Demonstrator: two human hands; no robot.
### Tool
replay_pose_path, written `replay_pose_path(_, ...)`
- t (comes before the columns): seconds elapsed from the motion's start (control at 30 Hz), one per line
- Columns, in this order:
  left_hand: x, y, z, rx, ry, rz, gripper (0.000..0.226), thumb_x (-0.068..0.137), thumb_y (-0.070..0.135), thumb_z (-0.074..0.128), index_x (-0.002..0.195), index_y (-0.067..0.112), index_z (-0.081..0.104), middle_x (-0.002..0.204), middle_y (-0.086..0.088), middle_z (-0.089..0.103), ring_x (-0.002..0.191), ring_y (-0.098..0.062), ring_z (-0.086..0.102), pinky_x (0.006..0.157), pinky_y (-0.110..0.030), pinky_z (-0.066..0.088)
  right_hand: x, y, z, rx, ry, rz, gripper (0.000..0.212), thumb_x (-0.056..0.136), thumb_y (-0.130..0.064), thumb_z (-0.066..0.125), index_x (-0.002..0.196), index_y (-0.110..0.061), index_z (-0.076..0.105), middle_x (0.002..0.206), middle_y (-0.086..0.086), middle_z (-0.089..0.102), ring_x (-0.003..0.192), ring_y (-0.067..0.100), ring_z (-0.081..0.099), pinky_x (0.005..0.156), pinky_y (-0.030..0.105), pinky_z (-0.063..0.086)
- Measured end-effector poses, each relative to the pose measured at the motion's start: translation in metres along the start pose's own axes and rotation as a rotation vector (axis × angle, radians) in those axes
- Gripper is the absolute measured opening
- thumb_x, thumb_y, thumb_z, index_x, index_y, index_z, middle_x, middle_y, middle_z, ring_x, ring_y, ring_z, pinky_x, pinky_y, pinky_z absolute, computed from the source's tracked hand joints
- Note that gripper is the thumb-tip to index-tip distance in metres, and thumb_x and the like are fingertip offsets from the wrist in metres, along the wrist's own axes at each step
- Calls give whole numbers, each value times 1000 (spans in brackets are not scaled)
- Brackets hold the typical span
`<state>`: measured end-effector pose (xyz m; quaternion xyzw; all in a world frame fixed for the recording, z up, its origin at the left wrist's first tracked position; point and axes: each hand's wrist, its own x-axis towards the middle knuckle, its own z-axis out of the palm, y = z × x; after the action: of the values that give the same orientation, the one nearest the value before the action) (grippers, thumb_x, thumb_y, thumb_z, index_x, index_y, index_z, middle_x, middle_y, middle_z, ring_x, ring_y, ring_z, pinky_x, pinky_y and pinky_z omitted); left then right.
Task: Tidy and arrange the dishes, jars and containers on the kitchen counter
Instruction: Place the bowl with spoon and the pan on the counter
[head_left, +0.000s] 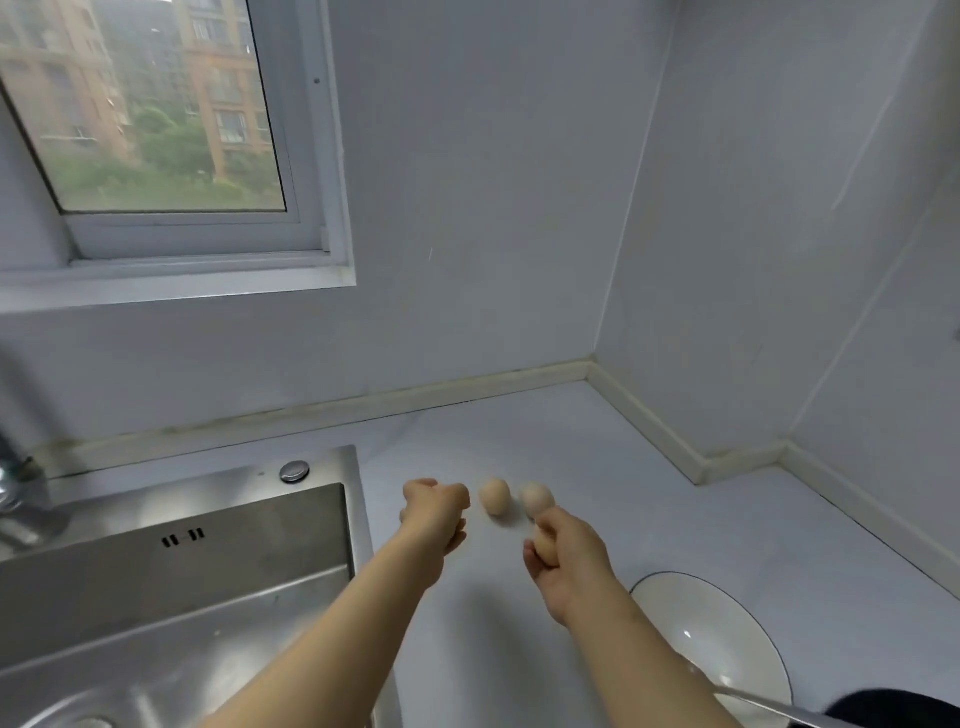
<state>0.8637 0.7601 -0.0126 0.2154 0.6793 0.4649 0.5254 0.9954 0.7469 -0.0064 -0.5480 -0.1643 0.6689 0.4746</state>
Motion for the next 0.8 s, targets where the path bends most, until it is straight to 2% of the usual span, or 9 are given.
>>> replay_pose_path(0.07, 12, -5, 2, 103, -4, 25, 46, 89, 7, 46, 133, 11, 30, 123, -18, 45, 84, -21, 52, 71, -29, 50, 16, 8, 2, -107, 25, -53, 25, 88, 1, 45, 106, -12, 55, 68, 4, 43, 59, 14, 39, 61, 23, 44)
replay_pose_path(0.13, 23, -10, 3, 214, -30, 69, 47, 90, 9, 45, 134, 11, 29, 127, -18, 42, 84, -20, 53, 81, -31, 51, 36, 20, 2, -284, 81, -168, 22, 83, 2, 46, 100, -7, 56, 63, 3, 45, 57, 16, 42, 64, 27, 44)
replay_pose_path(0.2, 37, -18, 4, 371, -41, 152, 51, 88, 9, 49, 136, 12, 29, 127, -13, 40, 88, -21, 53, 75, -28, 51, 51, 30, 3, -464, 140, -273, 28, 81, -5, 57, 109, -10, 56, 77, 3, 58, 72, 21, 55, 72, 31, 45)
replay_pose_path(0.27, 46, -24, 4, 540, -44, 275, 56, 86, 9, 54, 137, 11, 32, 126, -9, 40, 93, -18, 49, 68, -21, 42, 58, 36, 4, -581, 188, -335, 34, 81, -13, 64, 114, -16, 55, 94, 0, 61, 87, 21, 56, 78, 28, 43)
replay_pose_path(0.4, 60, -28, 2, 706, 6, 452, 59, 81, 15, 63, 134, 12, 38, 123, -3, 43, 98, -13, 45, 75, -20, 34, 71, 49, 9, -691, 204, -426, 36, 82, -16, 66, 117, -19, 56, 105, 0, 66, 89, 18, 55, 74, 21, 36)
replay_pose_path(0.5, 64, -32, 1, 766, 9, 460, 63, 80, 18, 64, 136, 16, 35, 125, -2, 43, 108, -17, 49, 78, -23, 37, 78, 58, 10, -725, 233, -503, 41, 81, -14, 69, 120, -17, 56, 107, 5, 67, 100, 25, 60, 74, 23, 39)
replay_pose_path(0.57, 67, -36, 0, 791, 19, 452, 66, 77, 17, 62, 137, 16, 33, 122, -4, 46, 109, -21, 51, 87, -30, 44, 83, 64, 8, -734, 269, -556, 45, 77, -11, 72, 120, -12, 56, 106, 10, 67, 102, 30, 60, 75, 25, 40)
replay_pose_path(0.63, 69, -39, 0, 818, 39, 431, 66, 77, 18, 61, 136, 16, 33, 120, -4, 48, 109, -23, 52, 92, -37, 44, 88, 70, 4, -749, 282, -578, 45, 74, -10, 75, 115, -10, 57, 102, 12, 66, 100, 32, 58, 75, 28, 41)
replay_pose_path(0.8, 71, -45, 0, 840, 61, 419, 61, 79, 23, 60, 134, 17, 36, 123, -1, 48, 112, -22, 50, 93, -36, 42, 93, 75, -4, -799, 245, -590, 41, 74, -12, 75, 111, -11, 57, 103, 8, 63, 100, 28, 56, 75, 25, 37)
